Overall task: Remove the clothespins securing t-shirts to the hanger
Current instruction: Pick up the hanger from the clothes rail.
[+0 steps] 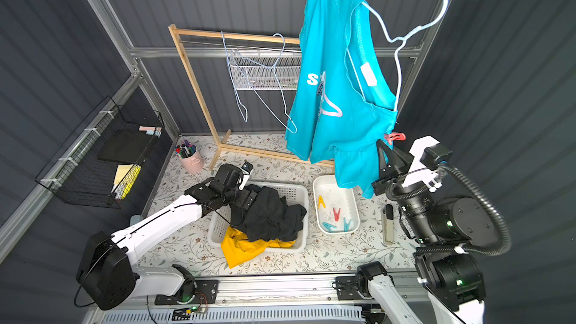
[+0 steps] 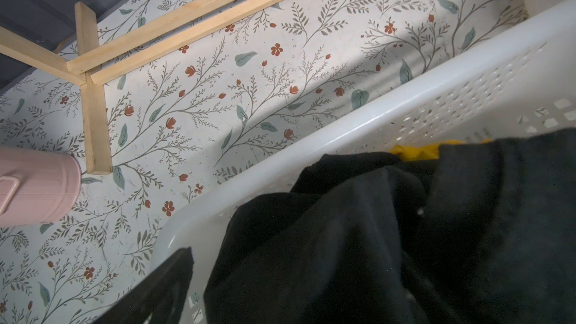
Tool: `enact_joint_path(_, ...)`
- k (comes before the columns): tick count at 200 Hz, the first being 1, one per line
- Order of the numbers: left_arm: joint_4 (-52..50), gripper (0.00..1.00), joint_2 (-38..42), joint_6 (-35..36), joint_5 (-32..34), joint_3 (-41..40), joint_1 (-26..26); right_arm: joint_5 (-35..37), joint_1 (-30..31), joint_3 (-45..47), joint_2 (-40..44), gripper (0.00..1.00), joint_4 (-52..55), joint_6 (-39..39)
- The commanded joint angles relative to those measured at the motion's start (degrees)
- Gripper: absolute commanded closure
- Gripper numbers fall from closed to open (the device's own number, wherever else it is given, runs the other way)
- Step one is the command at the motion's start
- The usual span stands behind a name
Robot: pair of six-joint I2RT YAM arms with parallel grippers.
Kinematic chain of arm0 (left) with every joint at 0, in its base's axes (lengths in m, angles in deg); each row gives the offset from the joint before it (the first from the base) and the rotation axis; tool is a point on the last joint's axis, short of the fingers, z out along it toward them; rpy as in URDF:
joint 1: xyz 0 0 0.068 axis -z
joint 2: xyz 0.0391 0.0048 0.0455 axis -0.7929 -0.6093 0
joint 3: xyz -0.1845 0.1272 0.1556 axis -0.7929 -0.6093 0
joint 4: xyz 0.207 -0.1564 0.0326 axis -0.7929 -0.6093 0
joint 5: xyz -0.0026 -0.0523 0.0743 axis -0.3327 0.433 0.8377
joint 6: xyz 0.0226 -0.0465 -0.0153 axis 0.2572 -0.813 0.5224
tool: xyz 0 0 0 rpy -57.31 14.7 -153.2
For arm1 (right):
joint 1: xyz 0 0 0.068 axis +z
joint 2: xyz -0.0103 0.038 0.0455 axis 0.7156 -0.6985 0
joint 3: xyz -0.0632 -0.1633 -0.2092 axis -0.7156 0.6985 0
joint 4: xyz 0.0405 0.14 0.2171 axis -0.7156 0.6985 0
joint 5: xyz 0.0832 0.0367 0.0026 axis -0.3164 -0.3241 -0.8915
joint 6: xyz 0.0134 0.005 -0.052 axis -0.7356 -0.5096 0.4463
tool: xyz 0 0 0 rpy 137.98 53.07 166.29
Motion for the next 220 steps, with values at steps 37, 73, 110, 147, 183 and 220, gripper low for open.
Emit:
enact_joint_path(37,2.27,0.0,4.71,-3.42,-0.39,0.96,-0.61,-6.78,0.28,-5.88,1.99,1.0,-1.45,-1.22)
enact_joint_path(73,7.49,0.0,7.88,-8.12,-8.8,0.93,-1.05,-12.41,0.26,-6.95,2.15,1.0,0.79,-2.56)
enact_joint_path(110,2.28,0.0,7.35,-13.31,-7.16,5.4,-1.99,-18.16,0.28,-5.14,3.15,1.0,0.13,-4.53)
enact_joint_path(147,-0.89,0.0,9.77,-18.46,-5.73,8.87,-3.99,-23.93,0.32,-3.08,3.51,1.0,1.21,-4.53)
enact_joint_path(183,-3.83,0.0,11.82,-20.7,-1.19,9.55,-4.07,-26.68,0.28,2.29,5.34,1.0,-3.26,-7.72)
enact_joint_path(220,-4.95,0.0,17.57,-21.29,3.47,7.6,-4.1,-28.4,0.28,7.44,7.12,1.0,-4.73,-9.43)
